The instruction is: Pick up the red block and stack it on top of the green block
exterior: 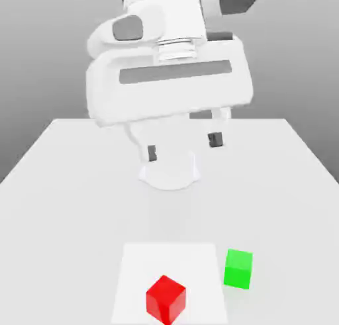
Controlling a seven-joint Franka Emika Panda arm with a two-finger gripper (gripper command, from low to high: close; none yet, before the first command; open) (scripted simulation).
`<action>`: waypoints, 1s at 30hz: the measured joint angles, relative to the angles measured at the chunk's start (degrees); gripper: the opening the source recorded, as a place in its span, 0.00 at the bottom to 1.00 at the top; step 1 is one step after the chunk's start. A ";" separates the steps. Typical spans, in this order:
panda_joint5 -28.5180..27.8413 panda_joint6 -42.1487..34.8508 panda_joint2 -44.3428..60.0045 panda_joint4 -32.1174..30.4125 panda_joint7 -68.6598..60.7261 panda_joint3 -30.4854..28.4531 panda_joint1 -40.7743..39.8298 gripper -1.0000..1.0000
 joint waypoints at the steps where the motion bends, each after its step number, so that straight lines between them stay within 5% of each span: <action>1: 0.42 0.74 2.06 -0.37 -2.22 -0.15 0.21 0.50; 10: -2.82 8.29 19.22 -3.94 -17.02 -0.51 0.14 0.50; 15: 0.73 16.12 29.35 -2.82 -21.38 3.16 -2.76 0.50; 16: 1.54 17.15 30.70 -2.60 -21.98 3.69 -3.14 0.00; 23: 1.43 16.99 30.62 -2.61 -21.93 3.68 -3.14 0.00; 30: -5.89 8.46 17.82 -6.79 -19.73 2.36 1.02 0.00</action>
